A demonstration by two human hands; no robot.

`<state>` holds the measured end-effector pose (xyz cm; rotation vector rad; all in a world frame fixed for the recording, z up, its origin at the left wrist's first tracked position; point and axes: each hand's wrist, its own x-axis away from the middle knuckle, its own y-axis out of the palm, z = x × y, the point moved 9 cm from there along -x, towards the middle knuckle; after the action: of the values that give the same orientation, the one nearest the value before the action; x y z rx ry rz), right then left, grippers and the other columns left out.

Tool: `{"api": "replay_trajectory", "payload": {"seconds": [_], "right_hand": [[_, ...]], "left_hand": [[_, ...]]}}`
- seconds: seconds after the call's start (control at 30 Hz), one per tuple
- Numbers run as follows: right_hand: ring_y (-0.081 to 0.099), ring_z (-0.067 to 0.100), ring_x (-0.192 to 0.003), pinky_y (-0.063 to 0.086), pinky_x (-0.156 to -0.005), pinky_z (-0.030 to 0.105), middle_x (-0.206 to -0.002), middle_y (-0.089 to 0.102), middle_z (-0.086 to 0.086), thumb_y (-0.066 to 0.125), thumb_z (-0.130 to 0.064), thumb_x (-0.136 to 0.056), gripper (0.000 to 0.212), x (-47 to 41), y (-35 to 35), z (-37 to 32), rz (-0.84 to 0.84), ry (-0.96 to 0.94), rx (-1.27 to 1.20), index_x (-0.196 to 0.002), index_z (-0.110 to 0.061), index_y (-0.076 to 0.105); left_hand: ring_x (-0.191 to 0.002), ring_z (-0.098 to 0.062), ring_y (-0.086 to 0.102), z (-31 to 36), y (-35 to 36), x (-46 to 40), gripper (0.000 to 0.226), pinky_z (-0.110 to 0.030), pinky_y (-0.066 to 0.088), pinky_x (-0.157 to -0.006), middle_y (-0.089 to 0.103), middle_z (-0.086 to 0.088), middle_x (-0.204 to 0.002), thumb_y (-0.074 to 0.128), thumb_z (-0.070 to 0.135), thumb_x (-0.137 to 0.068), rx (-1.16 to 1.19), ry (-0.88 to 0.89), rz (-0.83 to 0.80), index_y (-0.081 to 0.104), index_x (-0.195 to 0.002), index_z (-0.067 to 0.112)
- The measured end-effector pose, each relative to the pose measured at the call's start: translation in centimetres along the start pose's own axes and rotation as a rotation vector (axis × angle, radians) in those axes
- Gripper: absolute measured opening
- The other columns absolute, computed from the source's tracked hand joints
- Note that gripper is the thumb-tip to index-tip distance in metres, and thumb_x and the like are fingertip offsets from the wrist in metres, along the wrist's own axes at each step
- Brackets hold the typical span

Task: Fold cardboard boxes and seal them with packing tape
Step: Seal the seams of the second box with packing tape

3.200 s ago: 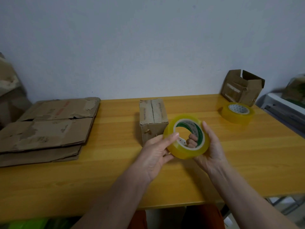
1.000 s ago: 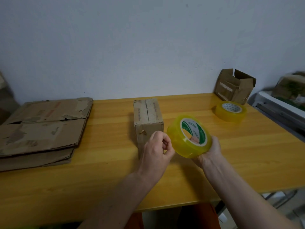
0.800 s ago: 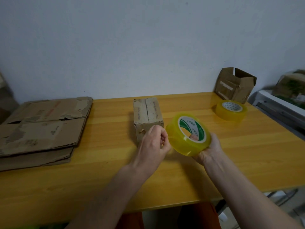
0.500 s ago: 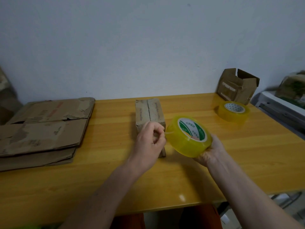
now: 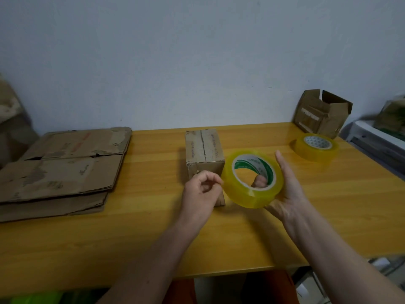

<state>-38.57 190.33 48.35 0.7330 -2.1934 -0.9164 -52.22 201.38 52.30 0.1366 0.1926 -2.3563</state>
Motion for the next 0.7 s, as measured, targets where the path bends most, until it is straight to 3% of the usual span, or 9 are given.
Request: {"api": "replay_trajectory", "payload": {"seconds": [0.13,0.3,0.37,0.47,0.53,0.63,0.7], "right_hand": [[0.049,0.012,-0.056,0.050,-0.051,0.025,-0.062,0.052,0.001,0.078,-0.029,-0.068,0.041,0.7,0.7,-1.1,-0.055,-0.068,0.162,-0.101,-0.011,0.062],[0.044,0.012,-0.055,0.046,-0.050,0.025,-0.064,0.043,0.002,0.067,-0.010,-0.072,0.023,1.3,1.8,-1.1,-0.182,-0.075,0.228,-0.093,-0.008,0.057],[0.047,0.012,-0.058,0.046,-0.054,0.026,-0.068,0.045,0.002,0.074,-0.009,-0.068,0.033,1.5,1.9,-1.5,-0.234,-0.087,0.263,-0.095,-0.007,0.056],[0.054,0.010,-0.066,0.047,-0.062,0.026,-0.075,0.056,0.001,0.091,-0.022,-0.044,0.061,1.8,2.1,-2.3,-0.306,-0.115,0.417,-0.096,-0.010,0.062],[0.058,0.011,-0.075,0.047,-0.069,0.027,-0.082,0.062,0.000,0.094,-0.029,-0.038,0.066,2.2,2.6,-2.7,-0.370,-0.136,0.531,-0.097,-0.015,0.069],[0.065,0.020,-0.101,0.054,-0.081,0.034,-0.113,0.066,0.001,0.092,-0.024,-0.049,0.077,3.0,2.9,-3.0,-0.450,-0.124,0.687,-0.121,-0.021,0.064],[0.062,0.027,-0.113,0.054,-0.088,0.046,-0.126,0.062,0.005,0.081,-0.011,-0.069,0.070,3.4,2.7,-3.0,-0.452,-0.118,0.779,-0.132,-0.024,0.053]], "left_hand": [[-0.050,-0.017,0.056,-2.1,0.7,0.7,0.014,-0.028,0.049,-0.044,0.058,-0.011,-0.066,0.048,-0.001,-0.097,0.168,-0.260,-0.117,0.055,-0.091,0.008],[-0.073,-0.028,0.063,-3.0,1.0,0.9,0.025,-0.030,0.057,-0.058,0.061,-0.020,-0.082,0.036,-0.013,-0.094,0.404,-0.427,-0.118,0.057,-0.090,-0.001],[-0.081,-0.032,0.063,-3.4,0.8,1.0,0.029,-0.032,0.059,-0.060,0.061,-0.024,-0.090,0.032,-0.014,-0.090,0.517,-0.504,-0.082,0.060,-0.088,-0.006],[-0.083,-0.031,0.066,-3.5,1.0,1.1,0.015,-0.033,0.060,-0.064,0.064,-0.024,-0.092,0.049,-0.003,-0.094,0.573,-0.557,-0.096,0.062,-0.089,-0.008],[-0.083,-0.029,0.068,-3.4,1.0,1.2,0.010,-0.032,0.061,-0.067,0.067,-0.023,-0.094,0.058,-0.006,-0.090,0.559,-0.570,-0.127,0.062,-0.099,-0.005],[-0.082,-0.027,0.069,-3.8,0.4,0.8,0.038,-0.033,0.061,-0.068,0.070,-0.021,-0.095,0.060,-0.014,-0.084,0.634,-0.605,-0.092,0.055,-0.116,0.005],[-0.080,-0.024,0.066,-3.8,0.1,0.5,0.039,-0.031,0.059,-0.067,0.069,-0.018,-0.091,0.060,-0.013,-0.083,0.734,-0.629,-0.051,0.055,-0.118,0.005]]}}
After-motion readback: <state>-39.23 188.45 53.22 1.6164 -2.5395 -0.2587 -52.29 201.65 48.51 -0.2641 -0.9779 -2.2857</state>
